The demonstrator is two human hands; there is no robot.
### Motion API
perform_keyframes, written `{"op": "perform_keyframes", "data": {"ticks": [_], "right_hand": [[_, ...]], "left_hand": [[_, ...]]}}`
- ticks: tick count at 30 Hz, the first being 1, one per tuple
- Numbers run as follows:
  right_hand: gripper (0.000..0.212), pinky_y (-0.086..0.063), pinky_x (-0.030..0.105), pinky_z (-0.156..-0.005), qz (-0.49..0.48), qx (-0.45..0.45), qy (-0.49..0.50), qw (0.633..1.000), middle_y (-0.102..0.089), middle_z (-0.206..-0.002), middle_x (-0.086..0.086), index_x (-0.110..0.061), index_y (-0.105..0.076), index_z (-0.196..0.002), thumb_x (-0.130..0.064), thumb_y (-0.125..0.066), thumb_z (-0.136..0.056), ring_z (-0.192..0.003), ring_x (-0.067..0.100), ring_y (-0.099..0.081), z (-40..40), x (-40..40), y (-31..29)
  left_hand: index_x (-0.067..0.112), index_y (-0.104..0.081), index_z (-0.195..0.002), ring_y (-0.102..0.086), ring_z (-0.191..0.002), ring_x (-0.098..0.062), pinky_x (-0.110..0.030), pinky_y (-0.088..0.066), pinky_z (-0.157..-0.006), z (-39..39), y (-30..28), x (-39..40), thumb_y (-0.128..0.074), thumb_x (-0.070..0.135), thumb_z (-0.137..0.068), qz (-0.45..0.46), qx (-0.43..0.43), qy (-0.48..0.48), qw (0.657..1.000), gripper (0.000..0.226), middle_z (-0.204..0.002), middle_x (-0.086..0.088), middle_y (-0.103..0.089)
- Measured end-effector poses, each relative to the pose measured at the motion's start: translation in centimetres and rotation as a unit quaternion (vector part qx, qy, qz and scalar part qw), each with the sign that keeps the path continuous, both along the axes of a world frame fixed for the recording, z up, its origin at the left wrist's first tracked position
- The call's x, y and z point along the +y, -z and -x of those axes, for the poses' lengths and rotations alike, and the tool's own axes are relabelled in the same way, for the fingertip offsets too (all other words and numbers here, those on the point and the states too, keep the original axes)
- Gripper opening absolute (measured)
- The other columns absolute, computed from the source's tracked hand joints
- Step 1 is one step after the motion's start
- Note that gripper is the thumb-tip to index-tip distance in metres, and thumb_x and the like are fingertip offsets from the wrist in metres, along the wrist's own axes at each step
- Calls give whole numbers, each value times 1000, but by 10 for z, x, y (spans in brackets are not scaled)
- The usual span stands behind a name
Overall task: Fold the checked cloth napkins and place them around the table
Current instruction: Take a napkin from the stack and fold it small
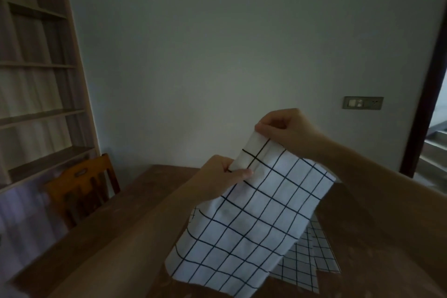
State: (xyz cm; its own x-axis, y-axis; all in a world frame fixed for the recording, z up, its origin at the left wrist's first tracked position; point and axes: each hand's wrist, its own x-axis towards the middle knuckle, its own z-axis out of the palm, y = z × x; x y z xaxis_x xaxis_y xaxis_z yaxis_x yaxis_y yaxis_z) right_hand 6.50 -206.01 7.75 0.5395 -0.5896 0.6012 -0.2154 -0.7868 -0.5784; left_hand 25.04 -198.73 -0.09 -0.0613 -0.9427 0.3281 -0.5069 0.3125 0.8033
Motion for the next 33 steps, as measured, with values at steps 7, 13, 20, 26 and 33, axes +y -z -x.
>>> {"op": "perform_keyframes", "data": {"ticks": [7,13,20,26,33], "right_hand": [[20,-46,31,-76,-227,148,30,962,-62,-57,-11,-17,-63,-65,-24,-72,-81,-61,1,-60,84,-23,24],[11,-58,33,-63,-408,-204,-55,888,-72,-81,7,-10,-70,-85,-18,-63,-88,-75,22,-72,67,-19,61],[11,-57,23,-68,-284,-207,12,936,-76,-83,7,-5,-71,-89,-14,-66,-88,-79,19,-74,64,-26,63],[17,-58,25,-67,-311,-187,-27,931,-75,-88,9,-3,-69,-95,-17,-63,-88,-83,21,-74,72,-17,59],[27,-53,54,-91,-419,-121,-36,899,-67,-109,31,9,-64,-110,-6,-64,-88,-99,42,-68,74,-18,86]], "left_hand": [[15,-76,-75,-72,-75,-19,-37,-56,-79,-36,-1,8,-65,25,-92,33,190,-103,976,22,-77,-6,-76],[18,-72,-91,-67,-96,-18,-30,-47,-82,-32,13,8,-62,44,-85,9,194,-134,972,28,-97,-9,-74],[14,-74,-85,-69,-87,-29,-40,-52,-85,-33,25,7,-64,43,-87,-10,173,-134,976,31,-89,-19,-72],[13,-77,-89,-70,-99,-25,-51,-47,-102,-34,23,6,-70,39,-80,-23,237,-110,965,28,-96,-9,-77],[14,-74,-102,-66,-110,-29,-52,-45,-103,-41,26,5,-84,44,-64,-109,250,-57,960,49,-107,-8,-75]]}}
